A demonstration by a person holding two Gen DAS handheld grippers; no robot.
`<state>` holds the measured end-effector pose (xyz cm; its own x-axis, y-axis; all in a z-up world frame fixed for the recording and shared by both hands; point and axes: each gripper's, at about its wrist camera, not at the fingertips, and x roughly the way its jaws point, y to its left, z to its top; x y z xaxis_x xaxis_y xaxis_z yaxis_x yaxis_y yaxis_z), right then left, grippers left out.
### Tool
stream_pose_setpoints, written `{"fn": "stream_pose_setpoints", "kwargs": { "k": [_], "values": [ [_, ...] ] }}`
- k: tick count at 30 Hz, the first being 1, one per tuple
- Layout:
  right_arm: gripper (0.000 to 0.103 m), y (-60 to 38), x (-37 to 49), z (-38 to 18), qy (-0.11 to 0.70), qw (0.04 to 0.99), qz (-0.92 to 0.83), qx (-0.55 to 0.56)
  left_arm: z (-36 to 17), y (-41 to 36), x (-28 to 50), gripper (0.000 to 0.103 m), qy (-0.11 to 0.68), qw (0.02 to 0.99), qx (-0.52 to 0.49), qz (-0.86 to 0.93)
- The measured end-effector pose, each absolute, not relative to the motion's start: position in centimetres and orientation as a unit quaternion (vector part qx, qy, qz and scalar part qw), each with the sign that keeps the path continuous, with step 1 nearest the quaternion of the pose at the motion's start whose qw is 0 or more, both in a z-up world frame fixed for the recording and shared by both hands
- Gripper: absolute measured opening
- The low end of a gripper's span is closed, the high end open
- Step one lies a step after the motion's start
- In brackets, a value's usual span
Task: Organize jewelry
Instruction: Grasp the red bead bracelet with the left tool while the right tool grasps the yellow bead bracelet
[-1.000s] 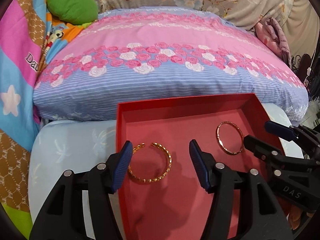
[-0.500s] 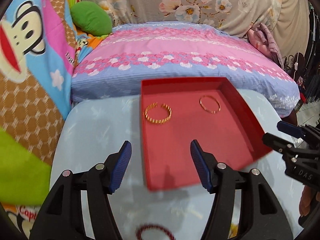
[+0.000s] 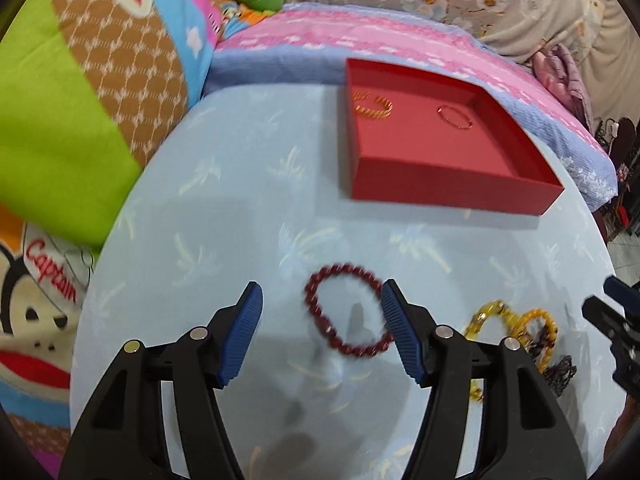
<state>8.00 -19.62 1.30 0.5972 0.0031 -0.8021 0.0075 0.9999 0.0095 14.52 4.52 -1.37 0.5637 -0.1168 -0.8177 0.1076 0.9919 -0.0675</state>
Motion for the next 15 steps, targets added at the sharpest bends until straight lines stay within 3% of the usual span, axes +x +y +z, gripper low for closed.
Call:
{"fn": "stream_pose_setpoints", "kwargs": {
  "k": [5, 10, 13, 15],
  "values": [
    [0.058, -18.7, 6.5, 0.3, 0.459, 0.888, 0.01, 0.024, -3.0, 4.9, 14.7, 0.058, 0.472, 0.88, -0.002, -0.056],
    [0.058, -16.9, 6.1, -0.3, 0.464, 0.885, 0.028, 0.025, -4.1, 4.3, 14.9, 0.048, 0.471, 0.881, 0.015, -0.049],
    [0.056, -15.8, 6.4, -0.5, 0.466, 0.883, 0.038, 0.024, -4.1, 3.9, 14.7, 0.032, 0.468, 0.881, 0.022, -0.06],
    [0.054, -15.0, 6.8, -0.8, 0.47, 0.881, 0.046, 0.023, -4.0, 3.8, 14.6, 0.011, 0.468, 0.881, 0.022, -0.065]
  ]
}}
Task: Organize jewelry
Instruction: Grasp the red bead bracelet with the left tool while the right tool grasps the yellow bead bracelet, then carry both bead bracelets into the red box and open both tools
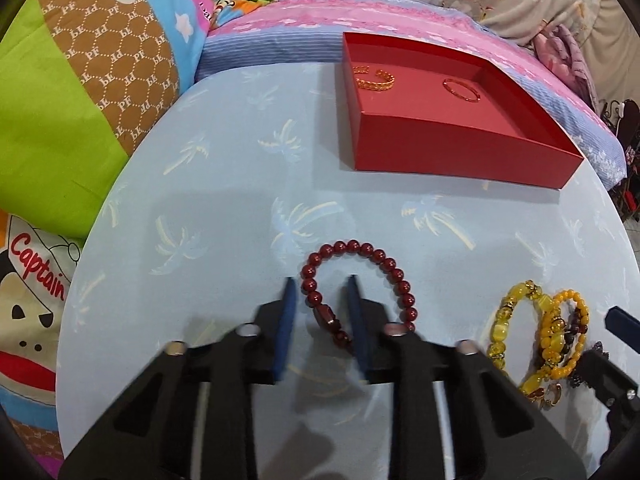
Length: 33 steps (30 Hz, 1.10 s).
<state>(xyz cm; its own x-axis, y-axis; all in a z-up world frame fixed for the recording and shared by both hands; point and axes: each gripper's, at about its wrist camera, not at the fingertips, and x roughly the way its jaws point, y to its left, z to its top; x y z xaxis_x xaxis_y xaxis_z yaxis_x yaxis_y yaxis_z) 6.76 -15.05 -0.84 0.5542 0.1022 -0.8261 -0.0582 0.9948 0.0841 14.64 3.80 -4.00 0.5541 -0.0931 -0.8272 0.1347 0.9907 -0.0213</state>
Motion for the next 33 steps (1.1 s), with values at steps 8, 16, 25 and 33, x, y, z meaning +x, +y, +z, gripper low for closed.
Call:
{"fn": "stream_pose_setpoints", "kwargs": {
  "k": [8, 16, 25, 33],
  "values": [
    [0.033, -13.5, 8.2, -2.1, 0.484, 0.873, 0.056, 0.022, -3.8, 3.3, 13.3, 0.007, 0.471, 0.877, 0.018, -0.088],
    [0.024, -13.1, 8.6, -2.6, 0.485, 0.873, 0.051, 0.014, -3.7, 3.3, 12.7, 0.007, 0.479, 0.873, 0.009, -0.09],
    [0.009, -14.8, 8.1, -2.6, 0.493, 0.868, 0.042, 0.028, -3.7, 3.1, 11.7, 0.007, 0.484, 0.87, 0.007, -0.096],
    [0.009, -15.4, 7.5, -1.1, 0.474, 0.878, 0.045, 0.044, -3.2, 2.8, 11.1, 0.007, 0.491, 0.864, -0.005, -0.109]
  ]
}}
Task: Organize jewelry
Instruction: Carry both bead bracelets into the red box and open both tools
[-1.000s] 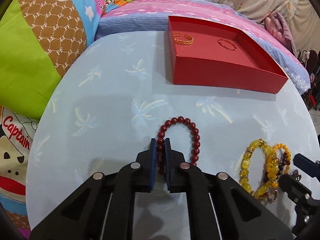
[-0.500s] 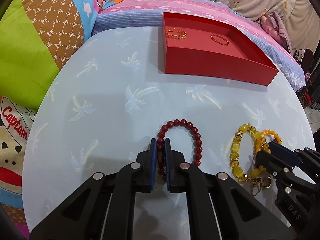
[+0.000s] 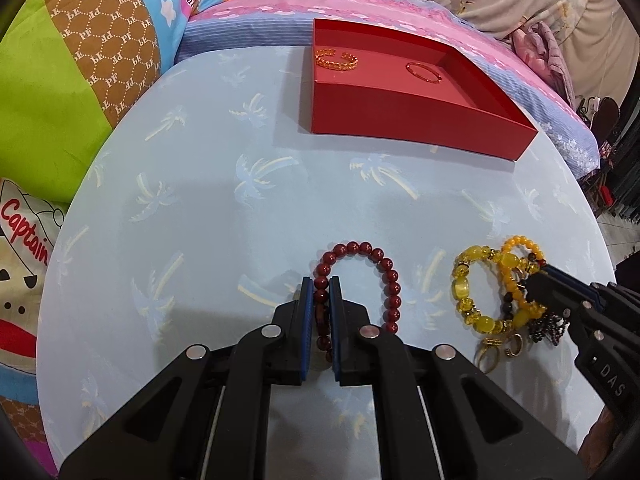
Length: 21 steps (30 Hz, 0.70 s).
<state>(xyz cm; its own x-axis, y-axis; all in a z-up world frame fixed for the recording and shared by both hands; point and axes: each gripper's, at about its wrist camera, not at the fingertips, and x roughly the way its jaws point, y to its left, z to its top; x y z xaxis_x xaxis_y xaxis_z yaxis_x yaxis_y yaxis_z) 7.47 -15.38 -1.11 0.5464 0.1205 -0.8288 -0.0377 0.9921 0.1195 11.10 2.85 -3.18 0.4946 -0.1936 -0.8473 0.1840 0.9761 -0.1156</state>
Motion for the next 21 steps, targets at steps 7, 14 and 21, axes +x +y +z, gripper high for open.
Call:
{"fn": "stream_pose_setpoints", "kwargs": {
  "k": [7, 14, 21],
  "values": [
    [0.009, -16.0, 7.8, 1.5, 0.451, 0.889, 0.054, 0.058, -1.5, 2.4, 10.8, 0.007, 0.483, 0.866, -0.014, -0.127],
    [0.009, -16.7, 8.9, 4.0, 0.426, 0.901, 0.058, 0.066, 0.7, 1.7, 11.3, 0.007, 0.472, 0.869, -0.022, -0.148],
    [0.009, -17.8, 11.4, 6.3, 0.403, 0.912, 0.05, 0.058, 3.2, 0.2, 13.1, 0.007, 0.449, 0.878, -0.01, -0.164]
  ]
}}
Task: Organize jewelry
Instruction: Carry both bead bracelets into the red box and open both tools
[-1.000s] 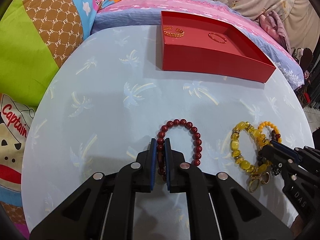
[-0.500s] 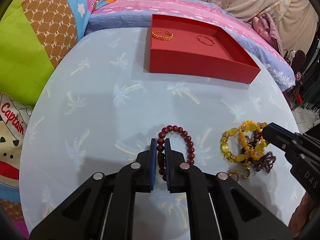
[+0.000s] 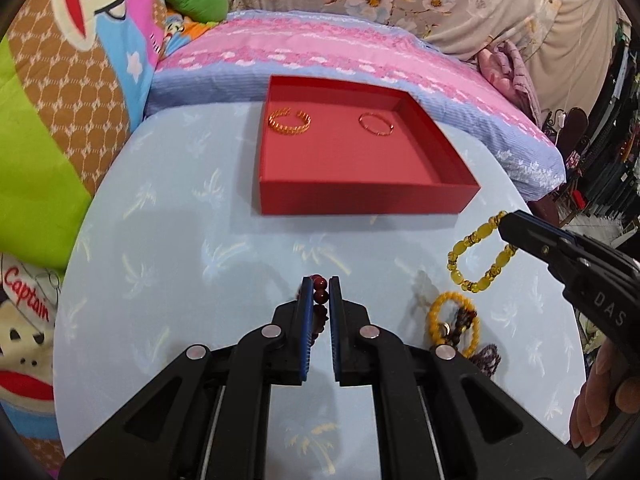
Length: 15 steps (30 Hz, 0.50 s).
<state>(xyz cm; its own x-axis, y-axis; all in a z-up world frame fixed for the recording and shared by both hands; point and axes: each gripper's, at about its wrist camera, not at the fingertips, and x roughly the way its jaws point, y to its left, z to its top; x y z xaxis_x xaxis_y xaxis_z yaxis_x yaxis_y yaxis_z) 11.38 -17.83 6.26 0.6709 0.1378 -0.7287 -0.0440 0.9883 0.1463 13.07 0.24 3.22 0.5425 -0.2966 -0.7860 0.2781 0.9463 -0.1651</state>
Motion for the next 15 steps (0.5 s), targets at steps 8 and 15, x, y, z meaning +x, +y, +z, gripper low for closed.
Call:
{"fn": "stream_pose_setpoints", "kwargs": {
  "k": [8, 15],
  "values": [
    [0.009, -19.5, 16.8, 8.6, 0.384, 0.92, 0.046, 0.059, 6.9, -1.8, 17.9, 0.007, 0.411, 0.893, -0.003, -0.185],
    [0.009, -19.9, 22.9, 8.7, 0.389, 0.917, 0.055, 0.066, 7.8, -3.5, 24.6, 0.007, 0.407, 0.889, -0.03, -0.209]
  ]
}}
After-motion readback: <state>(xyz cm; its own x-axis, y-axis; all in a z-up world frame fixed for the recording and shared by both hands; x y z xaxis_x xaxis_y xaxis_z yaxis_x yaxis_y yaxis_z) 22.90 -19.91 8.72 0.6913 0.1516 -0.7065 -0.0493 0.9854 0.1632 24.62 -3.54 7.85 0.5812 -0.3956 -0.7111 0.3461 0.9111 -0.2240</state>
